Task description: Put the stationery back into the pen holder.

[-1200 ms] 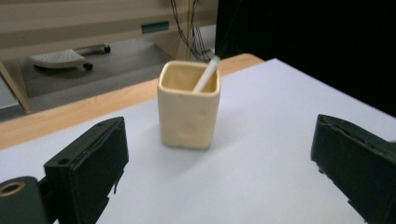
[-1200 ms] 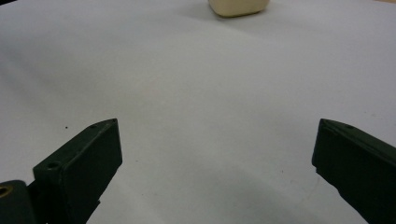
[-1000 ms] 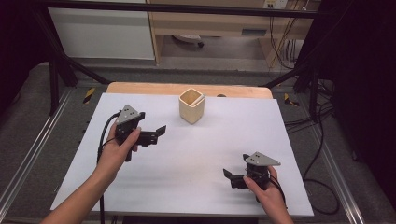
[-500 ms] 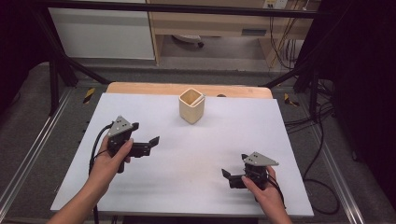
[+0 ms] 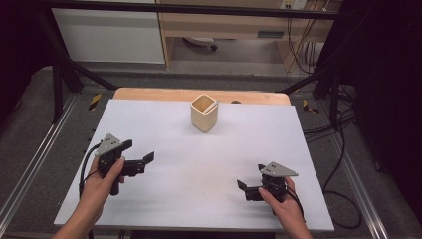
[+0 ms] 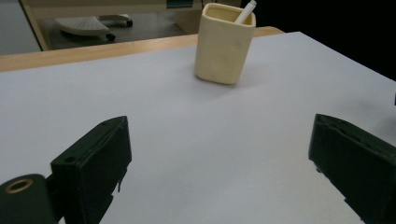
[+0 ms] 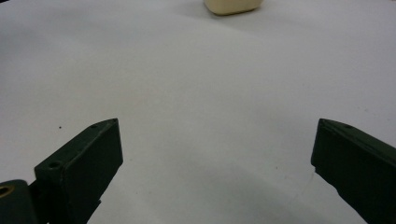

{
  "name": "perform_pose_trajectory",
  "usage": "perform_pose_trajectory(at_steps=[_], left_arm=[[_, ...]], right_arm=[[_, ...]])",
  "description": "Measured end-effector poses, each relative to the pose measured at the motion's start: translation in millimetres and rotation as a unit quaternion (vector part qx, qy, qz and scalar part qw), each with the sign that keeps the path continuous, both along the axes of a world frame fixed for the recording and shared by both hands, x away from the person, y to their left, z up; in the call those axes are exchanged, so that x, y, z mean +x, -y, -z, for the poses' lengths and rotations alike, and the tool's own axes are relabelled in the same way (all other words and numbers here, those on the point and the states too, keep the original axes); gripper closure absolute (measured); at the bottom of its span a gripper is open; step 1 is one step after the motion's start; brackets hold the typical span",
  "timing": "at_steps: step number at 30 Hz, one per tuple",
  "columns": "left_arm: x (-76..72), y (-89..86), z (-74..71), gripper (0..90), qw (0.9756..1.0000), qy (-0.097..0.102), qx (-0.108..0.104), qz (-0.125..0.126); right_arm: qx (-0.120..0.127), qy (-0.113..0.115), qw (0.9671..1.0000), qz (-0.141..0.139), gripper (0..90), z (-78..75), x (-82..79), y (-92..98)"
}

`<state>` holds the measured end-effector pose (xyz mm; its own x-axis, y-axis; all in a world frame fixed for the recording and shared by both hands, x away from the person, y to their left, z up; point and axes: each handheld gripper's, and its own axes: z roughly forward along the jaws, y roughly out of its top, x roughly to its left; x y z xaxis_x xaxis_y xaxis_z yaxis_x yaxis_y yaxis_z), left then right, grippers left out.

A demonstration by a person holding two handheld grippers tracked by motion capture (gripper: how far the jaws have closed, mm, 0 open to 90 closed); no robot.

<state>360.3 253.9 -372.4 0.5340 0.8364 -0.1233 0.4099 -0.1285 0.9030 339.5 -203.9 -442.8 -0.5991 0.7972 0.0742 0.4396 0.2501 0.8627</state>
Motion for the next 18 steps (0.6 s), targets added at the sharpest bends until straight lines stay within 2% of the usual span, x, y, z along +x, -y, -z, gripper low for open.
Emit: perform_pose_trajectory(at_steps=[3,5,7,8,10,14,18], left_arm=[[-6.8,-7.3,9.0,6.6,1.0,-0.005,-0.003,-0.007],[-13.1,-10.4,17.2,12.8,0.9999,-0.01,-0.004,-0.01],[-20.7,-10.4,26.9,13.8,0.9999,-0.013,-0.001,-0.01],[-24.1,-9.6,31.9,12.0,0.9998,-0.017,0.001,-0.007],[-30.1,-8.1,40.7,10.0,0.9996,-0.026,0.0,-0.004],[-36.0,-5.7,51.5,8.3,0.9993,-0.037,0.007,-0.004],[-38.6,-2.7,56.0,8.3,0.9992,-0.036,0.005,-0.015]], right_arm=[[0.001,-0.001,1.0,0.0,2.9,-0.9,-2.7,1.8],[0.003,-0.009,1.0,-0.004,3.2,-0.6,-3.7,2.7],[0.0,-0.012,0.9999,-0.005,3.3,0.0,-3.9,3.4],[-0.005,-0.013,0.9999,-0.007,3.5,-0.2,-4.7,5.7],[0.004,-0.015,0.9999,0.0,3.7,-2.6,-6.7,8.1],[0.002,-0.014,0.9999,0.003,4.1,-5.3,-9.2,11.7],[-0.022,-0.014,0.9997,0.003,5.2,-5.3,-18.4,16.9]])
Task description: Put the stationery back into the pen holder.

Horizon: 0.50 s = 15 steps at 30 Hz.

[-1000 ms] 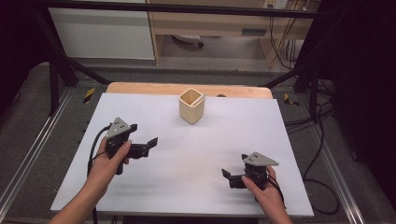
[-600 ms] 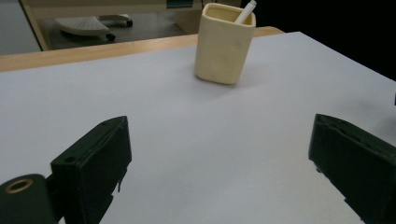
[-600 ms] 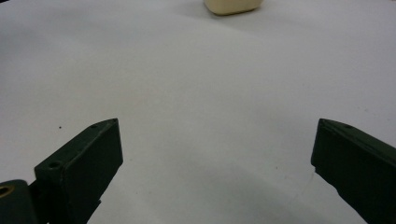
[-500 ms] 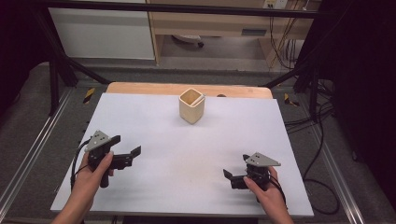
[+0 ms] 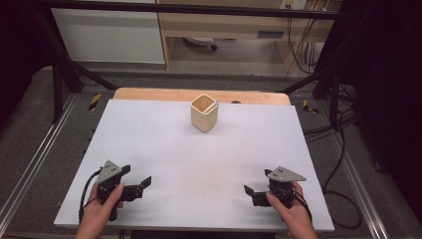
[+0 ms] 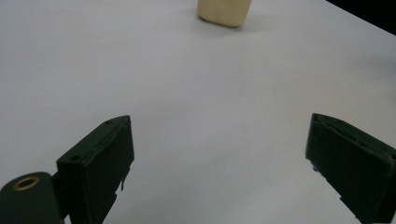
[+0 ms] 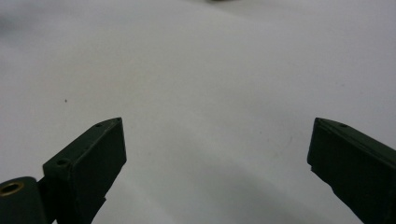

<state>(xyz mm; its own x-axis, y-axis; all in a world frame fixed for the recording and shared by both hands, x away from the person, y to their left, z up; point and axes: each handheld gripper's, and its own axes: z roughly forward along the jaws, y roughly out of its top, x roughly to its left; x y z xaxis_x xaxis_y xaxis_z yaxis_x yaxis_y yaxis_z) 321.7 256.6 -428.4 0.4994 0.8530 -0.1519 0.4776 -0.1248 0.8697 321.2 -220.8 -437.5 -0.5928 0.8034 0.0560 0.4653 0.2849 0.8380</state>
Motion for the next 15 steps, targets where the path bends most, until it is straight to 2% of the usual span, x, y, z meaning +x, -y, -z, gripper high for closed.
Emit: perform_pose_trajectory(at_steps=[3,6,11,15], left_arm=[[-1.4,4.8,5.0,8.4,1.0,-0.005,0.0,0.005],[-2.5,9.6,10.9,8.8,0.9996,-0.02,0.003,0.018],[-6.5,10.6,16.0,9.0,0.9995,-0.023,-0.002,0.019],[-6.3,7.5,13.2,9.2,0.9998,-0.015,-0.003,0.014]], right_arm=[[-0.004,-0.003,1.0,0.005,5.1,2.8,-3.1,3.6],[-0.014,-0.007,0.9998,0.014,4.3,8.0,-0.4,3.2],[-0.028,-0.014,0.9993,0.018,3.9,13.2,3.6,4.6],[-0.048,-0.02,0.9977,0.043,3.0,21.9,9.1,5.2]])
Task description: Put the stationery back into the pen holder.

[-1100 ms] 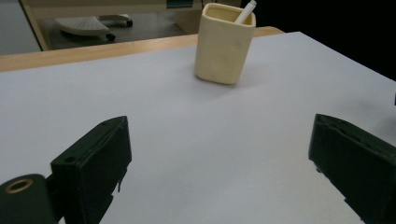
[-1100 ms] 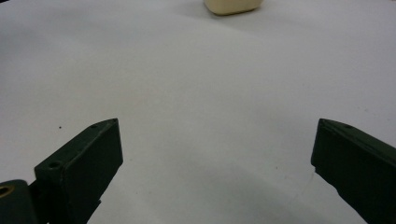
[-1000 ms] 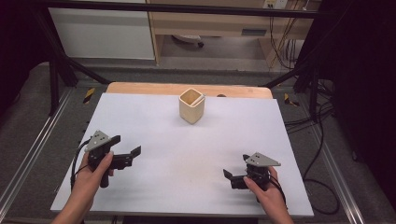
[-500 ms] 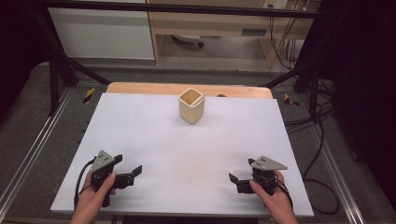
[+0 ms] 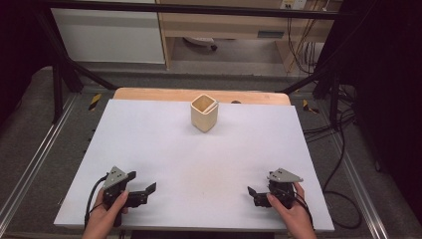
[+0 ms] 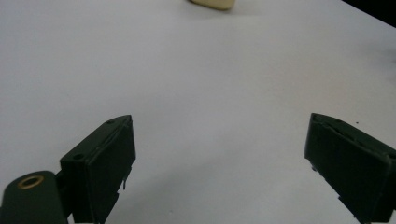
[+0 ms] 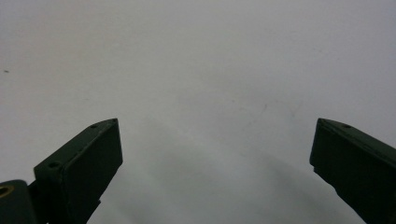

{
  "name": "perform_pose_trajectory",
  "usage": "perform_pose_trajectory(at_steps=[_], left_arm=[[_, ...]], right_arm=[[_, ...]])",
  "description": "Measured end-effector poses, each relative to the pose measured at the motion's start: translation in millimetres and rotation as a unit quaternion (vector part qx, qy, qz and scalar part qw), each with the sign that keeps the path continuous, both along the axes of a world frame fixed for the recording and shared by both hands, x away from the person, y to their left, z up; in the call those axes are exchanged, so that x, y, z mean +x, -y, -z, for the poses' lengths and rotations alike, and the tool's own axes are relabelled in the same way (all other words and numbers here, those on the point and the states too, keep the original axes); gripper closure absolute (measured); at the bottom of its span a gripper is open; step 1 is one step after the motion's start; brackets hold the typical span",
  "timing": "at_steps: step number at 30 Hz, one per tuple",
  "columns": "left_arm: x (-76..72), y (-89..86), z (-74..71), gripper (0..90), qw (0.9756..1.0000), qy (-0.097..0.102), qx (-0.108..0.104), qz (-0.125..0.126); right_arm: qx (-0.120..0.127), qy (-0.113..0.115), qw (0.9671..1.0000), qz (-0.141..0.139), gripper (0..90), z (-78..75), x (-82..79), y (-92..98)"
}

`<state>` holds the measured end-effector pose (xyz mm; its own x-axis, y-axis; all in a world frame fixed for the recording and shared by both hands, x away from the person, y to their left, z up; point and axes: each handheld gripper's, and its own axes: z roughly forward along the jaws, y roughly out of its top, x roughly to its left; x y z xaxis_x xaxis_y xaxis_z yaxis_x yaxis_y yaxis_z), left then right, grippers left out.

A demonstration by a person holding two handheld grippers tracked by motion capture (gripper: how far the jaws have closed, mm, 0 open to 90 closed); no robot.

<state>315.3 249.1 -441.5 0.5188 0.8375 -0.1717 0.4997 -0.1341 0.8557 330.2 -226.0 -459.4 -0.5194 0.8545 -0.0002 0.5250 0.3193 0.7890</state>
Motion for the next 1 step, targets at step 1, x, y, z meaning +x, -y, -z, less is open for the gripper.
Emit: perform_pose_trajectory(at_steps=[1], left_arm=[[0.1,-1.5,-1.3,9.2,1.0,0.002,-0.003,-0.001]], right_arm=[[0.0,0.0,1.0,0.0,3.0,0.0,0.0,0.0]])
